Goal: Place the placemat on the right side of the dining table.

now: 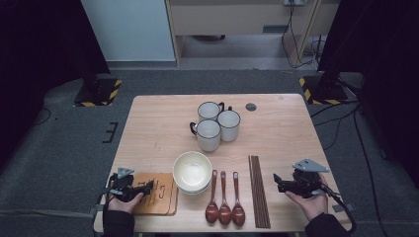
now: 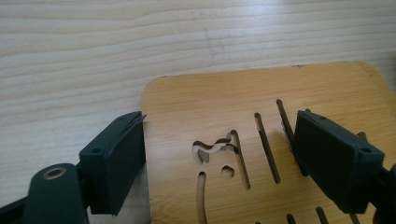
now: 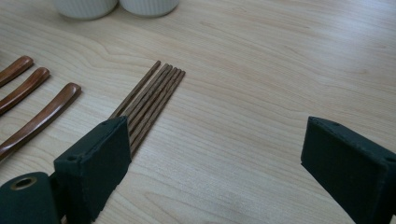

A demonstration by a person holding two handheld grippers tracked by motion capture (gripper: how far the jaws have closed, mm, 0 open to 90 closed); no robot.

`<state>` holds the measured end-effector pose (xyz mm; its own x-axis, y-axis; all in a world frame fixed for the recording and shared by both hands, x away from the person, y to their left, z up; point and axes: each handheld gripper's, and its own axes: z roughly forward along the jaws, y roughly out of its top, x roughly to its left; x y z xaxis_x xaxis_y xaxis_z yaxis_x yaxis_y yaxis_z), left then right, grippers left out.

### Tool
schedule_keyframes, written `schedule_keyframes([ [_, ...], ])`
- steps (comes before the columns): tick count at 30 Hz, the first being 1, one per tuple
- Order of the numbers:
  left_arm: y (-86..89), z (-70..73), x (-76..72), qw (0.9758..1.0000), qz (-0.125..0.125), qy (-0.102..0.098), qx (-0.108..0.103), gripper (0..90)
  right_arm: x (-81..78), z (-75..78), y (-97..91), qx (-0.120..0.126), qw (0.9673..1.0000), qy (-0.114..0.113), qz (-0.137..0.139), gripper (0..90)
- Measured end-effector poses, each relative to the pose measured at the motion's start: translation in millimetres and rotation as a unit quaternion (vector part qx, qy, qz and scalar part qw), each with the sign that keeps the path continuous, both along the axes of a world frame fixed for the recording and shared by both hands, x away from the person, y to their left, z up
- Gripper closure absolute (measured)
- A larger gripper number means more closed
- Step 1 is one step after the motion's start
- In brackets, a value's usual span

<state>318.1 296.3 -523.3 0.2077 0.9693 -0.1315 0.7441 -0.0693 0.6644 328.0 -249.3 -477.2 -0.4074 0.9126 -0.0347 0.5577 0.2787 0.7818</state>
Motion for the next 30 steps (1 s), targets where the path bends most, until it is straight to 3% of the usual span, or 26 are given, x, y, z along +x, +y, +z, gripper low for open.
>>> schedule_keyframes([
  [10,2.4,0.4,-4.4,0.9996,0.027,0.003,-0.002,17.0,-1.0,-0.2,0.6,-0.003,1.0000,0.000,0.002,8.6],
  [20,6.0,0.9,-5.2,0.9998,0.021,0.001,0.001,14.3,-0.9,0.8,-0.2,0.004,1.0000,-0.003,0.003,8.8],
  [27,17.5,14.0,-14.9,0.9991,0.022,-0.033,-0.015,16.0,-2.1,3.6,-1.4,0.025,0.9997,-0.004,0.000,8.8],
  [30,22.2,20.5,-22.2,0.9986,0.020,-0.041,-0.025,24.7,-2.9,6.1,-2.7,0.037,0.9993,-0.001,0.001,8.8],
])
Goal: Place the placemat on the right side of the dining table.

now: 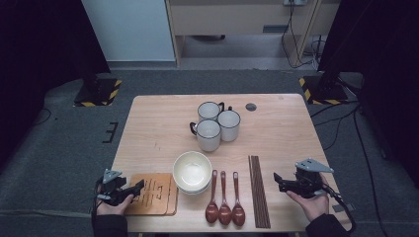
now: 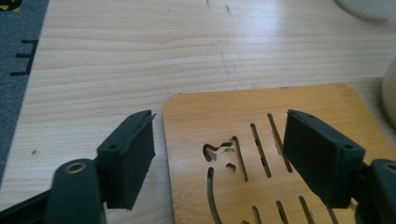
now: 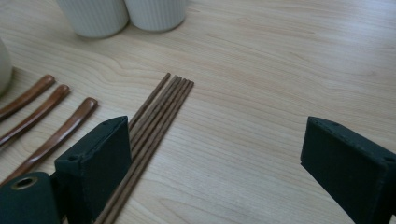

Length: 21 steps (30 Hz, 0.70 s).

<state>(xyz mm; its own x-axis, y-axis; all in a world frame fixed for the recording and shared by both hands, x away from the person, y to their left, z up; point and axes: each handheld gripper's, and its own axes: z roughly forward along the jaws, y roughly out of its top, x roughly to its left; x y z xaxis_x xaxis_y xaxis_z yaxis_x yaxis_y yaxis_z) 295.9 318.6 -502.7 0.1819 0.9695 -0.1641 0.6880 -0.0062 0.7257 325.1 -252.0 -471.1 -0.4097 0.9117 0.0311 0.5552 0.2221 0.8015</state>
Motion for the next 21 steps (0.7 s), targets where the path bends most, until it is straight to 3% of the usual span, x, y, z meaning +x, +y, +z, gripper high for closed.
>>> schedule_keyframes([
  [1,1.1,1.1,-1.6,1.0000,0.000,0.000,-0.001,29.4,-0.9,2.1,-0.5,0.010,1.0000,-0.001,0.000,9.0],
  [5,5.6,3.0,-8.1,1.0000,-0.001,0.003,0.002,36.4,-5.4,10.2,6.0,0.007,0.9998,-0.016,0.010,9.2],
  [7,7.6,5.2,-12.7,0.9999,-0.006,0.003,0.015,39.3,-7.9,12.6,10.5,0.012,0.9996,-0.017,0.017,9.2],
  [12,11.3,5.4,-18.0,0.9996,-0.007,0.005,0.027,41.6,-11.9,16.3,20.0,0.005,0.9991,-0.025,0.032,9.3],
  [14,15.1,3.9,-20.0,0.9994,-0.004,0.013,0.031,42.6,-13.1,17.5,21.7,0.014,0.9991,-0.022,0.034,11.3],
  [19,23.8,-0.9,-24.0,0.9991,0.004,0.029,0.032,45.1,-19.2,24.3,33.9,0.003,0.9987,-0.038,0.035,12.5],
  [21,24.9,-2.2,-24.3,0.9989,0.004,0.034,0.033,46.1,-22.6,26.4,44.5,0.003,0.9981,-0.039,0.047,12.4],
])
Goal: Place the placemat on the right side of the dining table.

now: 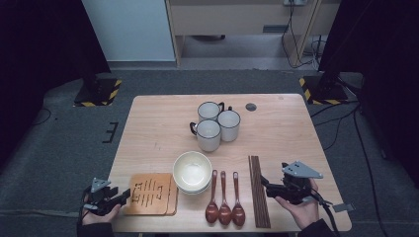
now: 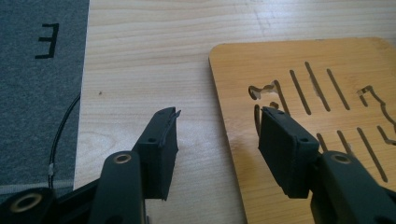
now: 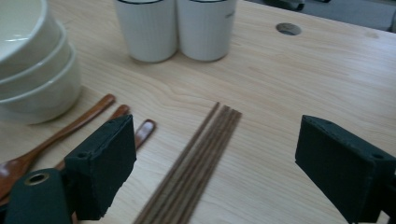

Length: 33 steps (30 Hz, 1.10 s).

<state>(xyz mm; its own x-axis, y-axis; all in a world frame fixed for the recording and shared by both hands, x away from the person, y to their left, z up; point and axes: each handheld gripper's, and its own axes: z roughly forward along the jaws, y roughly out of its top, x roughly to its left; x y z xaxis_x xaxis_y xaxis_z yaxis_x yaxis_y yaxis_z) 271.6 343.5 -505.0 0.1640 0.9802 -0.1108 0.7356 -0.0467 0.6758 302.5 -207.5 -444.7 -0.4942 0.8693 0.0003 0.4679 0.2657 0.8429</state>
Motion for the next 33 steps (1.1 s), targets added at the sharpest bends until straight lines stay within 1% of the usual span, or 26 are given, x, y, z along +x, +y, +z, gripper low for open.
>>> schedule_keyframes([
  [1,0.1,-0.5,0.1,1.0000,-0.001,0.002,0.001,46.1,0.0,0.0,0.0,0.000,1.0000,0.000,0.000,12.4],
  [3,-0.2,-1.2,0.5,1.0000,0.000,0.005,0.007,46.2,-3.2,0.9,11.8,0.001,0.9999,0.004,0.009,12.1],
  [5,-0.4,-2.5,0.9,0.9998,0.000,0.009,0.016,46.2,-3.9,1.0,15.5,0.001,0.9999,0.005,0.013,12.0],
  [6,-0.1,-3.2,1.2,0.9998,0.001,0.011,0.015,46.4,-5.0,0.6,21.8,-0.002,0.9997,0.006,0.022,12.0],
  [7,0.4,-3.8,1.4,0.9998,0.002,0.013,0.015,46.4,-5.0,0.6,21.8,-0.002,0.9997,0.006,0.022,12.0],
  [9,2.0,-5.4,1.8,0.9998,0.004,0.016,0.014,46.6,-6.0,-1.0,29.7,-0.004,0.9996,0.008,0.026,12.0],
  [11,2.4,-5.7,1.8,0.9998,0.005,0.016,0.011,46.5,-6.3,-1.5,32.0,-0.004,0.9996,0.008,0.027,12.0],
  [12,2.7,-5.8,1.9,0.9998,0.005,0.015,0.012,45.9,-6.7,-1.8,36.5,-0.001,0.9995,0.008,0.031,12.1],
  [18,2.4,-6.0,2.3,0.9997,0.005,0.013,0.022,44.7,-8.1,-2.0,47.7,0.002,0.9991,0.007,0.042,12.4],
  [19,2.2,-6.4,2.5,0.9996,0.004,0.013,0.024,44.6,-8.8,-2.1,50.5,0.004,0.9991,0.007,0.043,12.5],
  [20,2.0,-7.3,3.0,0.9995,0.002,0.014,0.029,44.3,-9.9,-2.6,55.6,0.006,0.9987,0.007,0.049,12.5],
  [21,2.0,-7.3,3.0,0.9995,0.002,0.014,0.029,43.6,-9.9,-2.6,55.6,0.006,0.9987,0.007,0.049,12.5],
  [22,1.8,-8.1,3.3,0.9994,0.002,0.016,0.032,43.5,-10.7,-3.2,61.0,0.008,0.9984,0.009,0.056,12.4],
  [24,1.6,-9.7,3.7,0.9988,0.003,0.020,0.045,43.6,-11.0,-3.3,63.6,0.008,0.9982,0.010,0.059,12.4],
  [27,3.3,-10.3,3.6,0.9988,0.004,0.015,0.046,42.0,-13.4,-3.6,73.8,0.011,0.9974,0.011,0.070,12.4],
  [28,3.6,-10.7,3.6,0.9988,0.004,0.015,0.047,42.0,-13.4,-3.6,73.8,0.011,0.9974,0.011,0.070,12.4],
  [31,4.4,-11.0,3.4,0.9988,0.005,0.015,0.046,41.5,-15.9,-6.3,82.4,0.015,0.9965,0.016,0.081,12.4],
  [33,4.2,-11.0,3.4,0.9988,0.004,0.014,0.047,41.4,-17.6,-8.9,88.5,0.011,0.9959,0.019,0.088,12.1],
])
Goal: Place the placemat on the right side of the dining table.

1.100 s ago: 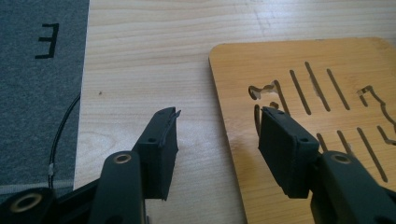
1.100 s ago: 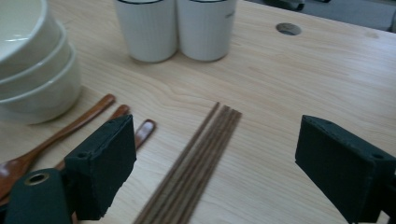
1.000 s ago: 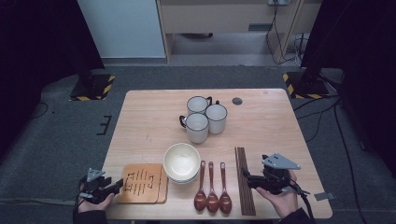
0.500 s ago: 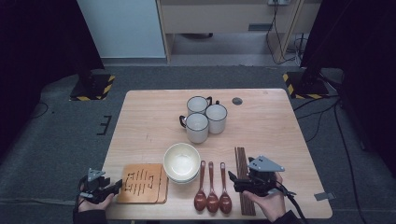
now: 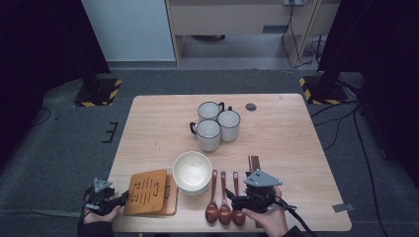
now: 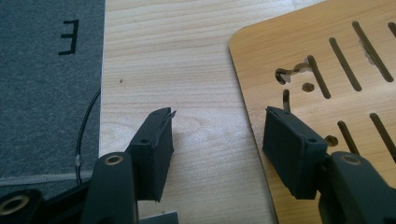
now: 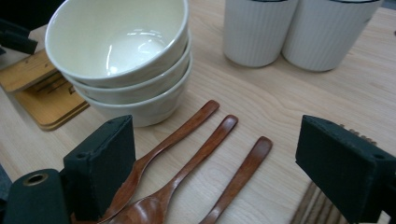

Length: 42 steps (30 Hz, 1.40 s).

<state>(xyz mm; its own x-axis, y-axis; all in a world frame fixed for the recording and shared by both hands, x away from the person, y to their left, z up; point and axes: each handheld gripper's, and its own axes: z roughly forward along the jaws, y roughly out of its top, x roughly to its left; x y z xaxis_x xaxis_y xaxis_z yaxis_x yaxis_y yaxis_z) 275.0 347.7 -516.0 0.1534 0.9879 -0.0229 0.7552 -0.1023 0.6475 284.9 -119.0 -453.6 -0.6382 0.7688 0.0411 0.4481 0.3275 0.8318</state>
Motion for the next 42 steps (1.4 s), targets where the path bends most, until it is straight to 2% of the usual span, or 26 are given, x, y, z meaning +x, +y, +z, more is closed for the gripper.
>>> schedule_keyframes([
  [9,0.9,-0.4,-0.2,1.0000,0.001,-0.001,-0.004,41.5,-4.9,-8.2,18.6,0.007,0.9998,0.012,0.012,13.4],
  [15,1.4,-0.7,-0.3,1.0000,0.001,-0.001,-0.007,41.5,-8.2,-11.5,26.7,0.010,0.9998,0.016,0.009,14.9],
  [23,1.9,-1.0,-0.3,0.9999,0.002,-0.001,-0.011,41.5,-14.4,-18.8,42.2,0.012,0.9992,0.038,0.011,15.1],
  [27,1.9,-1.0,-0.3,0.9999,0.002,-0.001,-0.010,41.5,-18.1,-21.5,51.2,0.013,0.9990,0.042,0.011,15.5],
  [30,1.9,-1.0,-0.3,0.9999,0.002,-0.001,-0.011,41.6,-18.9,-23.3,53.8,0.010,0.9991,0.040,0.012,16.0],
  [42,1.8,-1.0,-0.4,0.9999,0.001,-0.001,-0.011,42.4,-23.8,-32.1,68.2,0.020,0.9981,0.056,0.016,17.1],
])
